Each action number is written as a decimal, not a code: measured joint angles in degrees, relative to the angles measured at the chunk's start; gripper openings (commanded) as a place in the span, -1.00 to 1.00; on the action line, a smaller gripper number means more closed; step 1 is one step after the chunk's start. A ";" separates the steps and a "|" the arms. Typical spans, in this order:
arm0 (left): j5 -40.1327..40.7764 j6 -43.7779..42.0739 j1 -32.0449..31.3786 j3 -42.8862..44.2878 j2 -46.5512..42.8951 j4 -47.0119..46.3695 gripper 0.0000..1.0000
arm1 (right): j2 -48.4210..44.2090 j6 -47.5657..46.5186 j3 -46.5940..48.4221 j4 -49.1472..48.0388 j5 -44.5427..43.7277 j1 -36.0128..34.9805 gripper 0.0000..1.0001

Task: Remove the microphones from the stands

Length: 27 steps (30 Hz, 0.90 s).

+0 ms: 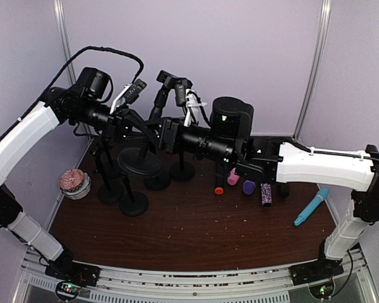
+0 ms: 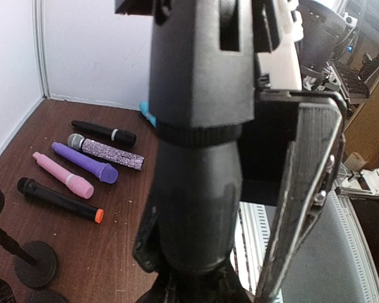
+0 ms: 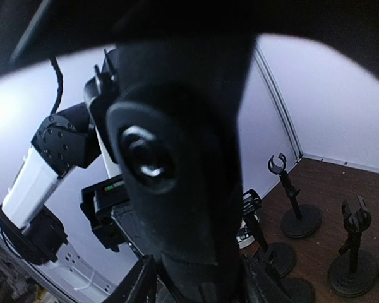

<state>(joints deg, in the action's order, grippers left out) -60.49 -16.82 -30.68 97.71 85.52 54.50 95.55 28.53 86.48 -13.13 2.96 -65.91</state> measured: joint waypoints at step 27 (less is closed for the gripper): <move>9.46 -3.78 5.01 -2.08 -2.89 4.57 0.96 | -1.25 -10.88 -14.25 -2.12 -17.31 2.80 -1.00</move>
<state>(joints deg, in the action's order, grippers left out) -51.03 -20.60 -25.67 95.64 82.63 59.07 94.30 17.65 72.23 -15.25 -14.35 -63.11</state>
